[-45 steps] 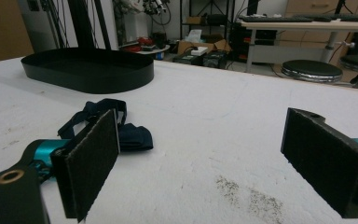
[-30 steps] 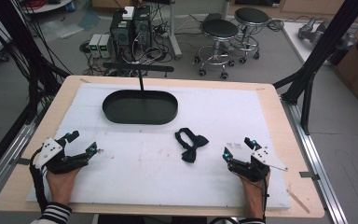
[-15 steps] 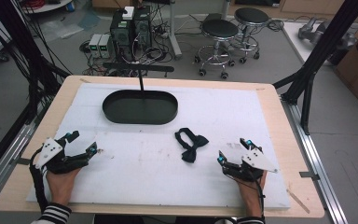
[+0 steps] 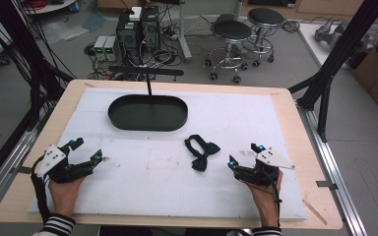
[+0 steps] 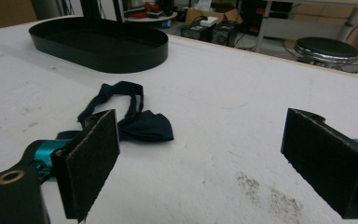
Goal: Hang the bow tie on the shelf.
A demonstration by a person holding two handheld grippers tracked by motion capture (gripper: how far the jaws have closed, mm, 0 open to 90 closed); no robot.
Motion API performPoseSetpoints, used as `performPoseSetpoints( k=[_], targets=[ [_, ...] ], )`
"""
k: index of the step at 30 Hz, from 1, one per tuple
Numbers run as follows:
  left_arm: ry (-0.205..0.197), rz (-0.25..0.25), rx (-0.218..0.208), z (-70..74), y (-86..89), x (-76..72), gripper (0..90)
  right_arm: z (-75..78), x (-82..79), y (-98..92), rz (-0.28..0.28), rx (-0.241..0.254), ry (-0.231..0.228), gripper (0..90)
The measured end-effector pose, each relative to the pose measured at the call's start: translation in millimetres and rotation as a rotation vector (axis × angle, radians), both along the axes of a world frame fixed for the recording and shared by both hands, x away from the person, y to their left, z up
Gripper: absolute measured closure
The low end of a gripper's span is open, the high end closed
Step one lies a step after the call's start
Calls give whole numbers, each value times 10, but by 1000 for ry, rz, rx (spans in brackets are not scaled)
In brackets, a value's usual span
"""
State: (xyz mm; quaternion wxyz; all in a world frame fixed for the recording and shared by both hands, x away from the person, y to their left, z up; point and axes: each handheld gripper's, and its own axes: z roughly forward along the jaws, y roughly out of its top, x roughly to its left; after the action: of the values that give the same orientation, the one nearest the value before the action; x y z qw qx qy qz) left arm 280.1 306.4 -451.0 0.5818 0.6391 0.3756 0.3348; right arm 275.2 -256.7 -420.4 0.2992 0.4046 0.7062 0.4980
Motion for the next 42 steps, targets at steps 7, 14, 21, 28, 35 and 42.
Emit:
performPoseSetpoints(
  k=[7, 14, 21, 28, 35, 42],
  targets=[
    [0, 1, 2, 0, -1, -1, 157, 153, 48, 189, 48, -30, 75, 106],
    [-1, 1, 1, 0, -1, 0, 157, 225, 82, 427, 75, -64, 169, 132],
    [-1, 0, 2, 0, 0, 0, 157, 299, 143, 555, 78, -79, 228, 159],
    [-2, 0, 4, 0, -1, 0, 157, 274, 200, 663, 58, -103, 319, 203],
    [-2, 0, 4, 0, -5, 0, 157, 222, 262, 730, 35, -84, 412, 272],
    [-2, 1, 6, 0, -6, -1, 157, 165, 306, 775, 10, -73, 495, 292]
  ],
)
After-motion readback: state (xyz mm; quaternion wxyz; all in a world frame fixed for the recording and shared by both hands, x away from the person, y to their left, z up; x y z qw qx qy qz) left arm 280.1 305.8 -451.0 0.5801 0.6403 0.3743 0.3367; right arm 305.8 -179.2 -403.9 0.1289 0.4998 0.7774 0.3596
